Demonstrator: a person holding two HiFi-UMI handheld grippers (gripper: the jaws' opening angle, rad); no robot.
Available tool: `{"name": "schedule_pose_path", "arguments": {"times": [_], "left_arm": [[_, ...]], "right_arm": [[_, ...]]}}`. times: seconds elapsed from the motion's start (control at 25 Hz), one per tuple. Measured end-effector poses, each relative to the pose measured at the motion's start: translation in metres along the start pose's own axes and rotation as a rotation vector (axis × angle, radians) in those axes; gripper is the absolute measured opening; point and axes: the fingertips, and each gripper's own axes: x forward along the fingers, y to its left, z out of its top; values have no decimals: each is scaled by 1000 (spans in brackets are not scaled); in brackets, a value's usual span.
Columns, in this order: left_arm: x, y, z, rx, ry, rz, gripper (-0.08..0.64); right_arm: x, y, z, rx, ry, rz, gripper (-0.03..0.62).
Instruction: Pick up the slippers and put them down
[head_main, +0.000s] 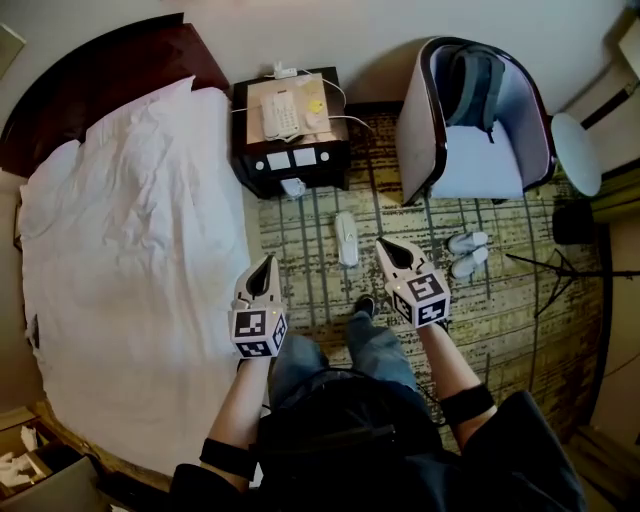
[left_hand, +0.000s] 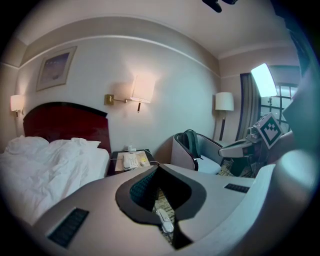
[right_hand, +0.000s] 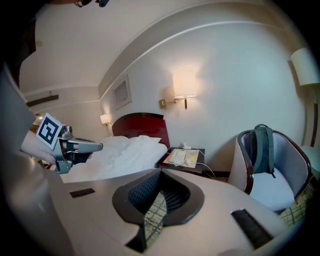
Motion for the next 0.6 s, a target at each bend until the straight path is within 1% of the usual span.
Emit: {"name": "schedule_pose_path", "arguments": {"times": [0.08,0.2,0.4,0.52,0.6], "left_arm": [[13,3,2,-2,7,2,2],[30,9,-3,0,31,-16,2],[74,23,-17,-72,88,-90,2],[106,40,-27,-95,112,-128,4],[132,57,-40,-132,126,-148,28]], "right_arm": [[20,-4,4,-24,13,26,0],[42,-4,11,-30,15,41,0],[78,2,16,-24,36,27,0],[102,-1,4,0,67,-3,0],[125,2,-5,8,94,-9,0]]}}
